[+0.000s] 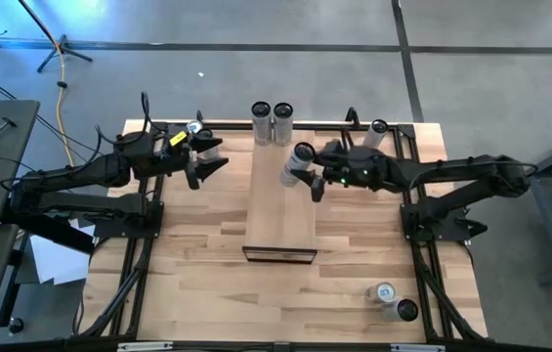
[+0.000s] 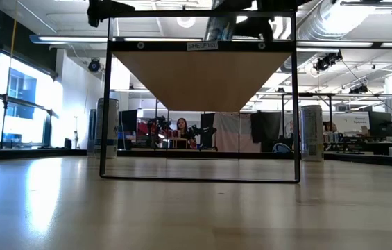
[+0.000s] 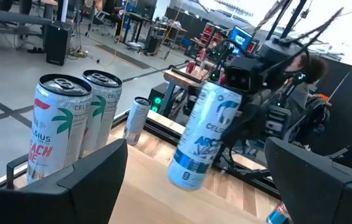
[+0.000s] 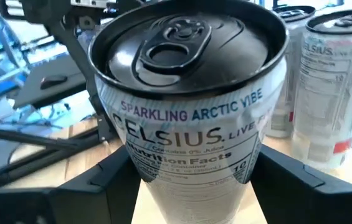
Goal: Place canned beverage on shelf
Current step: Put the bottom white blue soda can on the shelf
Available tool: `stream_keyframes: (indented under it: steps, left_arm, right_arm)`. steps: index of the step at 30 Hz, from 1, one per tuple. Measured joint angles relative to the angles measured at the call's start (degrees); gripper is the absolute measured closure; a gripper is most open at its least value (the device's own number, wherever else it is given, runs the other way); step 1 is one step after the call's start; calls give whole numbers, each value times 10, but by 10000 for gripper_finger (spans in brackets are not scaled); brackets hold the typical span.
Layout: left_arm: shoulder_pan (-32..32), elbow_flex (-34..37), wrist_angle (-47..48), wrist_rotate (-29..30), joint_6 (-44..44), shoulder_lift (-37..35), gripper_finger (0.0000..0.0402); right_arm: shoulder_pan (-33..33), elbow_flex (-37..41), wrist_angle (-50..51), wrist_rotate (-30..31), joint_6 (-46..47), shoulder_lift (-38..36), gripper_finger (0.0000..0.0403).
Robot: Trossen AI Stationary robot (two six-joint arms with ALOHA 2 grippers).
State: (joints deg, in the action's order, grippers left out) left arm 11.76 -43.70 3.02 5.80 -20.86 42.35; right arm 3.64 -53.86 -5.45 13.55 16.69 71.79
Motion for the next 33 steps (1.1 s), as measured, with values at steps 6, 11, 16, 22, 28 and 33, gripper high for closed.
stream_keyframes:
  steps: [6, 11, 16, 22, 28, 33]
  left_arm:
    - [0, 0, 1, 5, 10, 0, 51]
    - [0, 0, 1, 8, 47, 0, 51]
    - [0, 0, 1, -3, 71, 0, 51]
    - [0, 0, 17, -55, 137, -15, 51]
    - [0, 0, 44, -55, 144, -54, 51]
    - [0, 0, 44, -45, 152, -73, 51]
  right_arm:
    - [32, -42, 26, -24, -14, 36, 157]
    - [33, -119, 106, 11, -22, 96, 157]
    - [33, -210, 152, 27, -19, 176, 157]
    - [32, -292, 166, 67, -17, 251, 157]
    - [36, -309, 166, 127, 17, 275, 157]
    - [37, -307, 151, 134, 28, 281, 157]
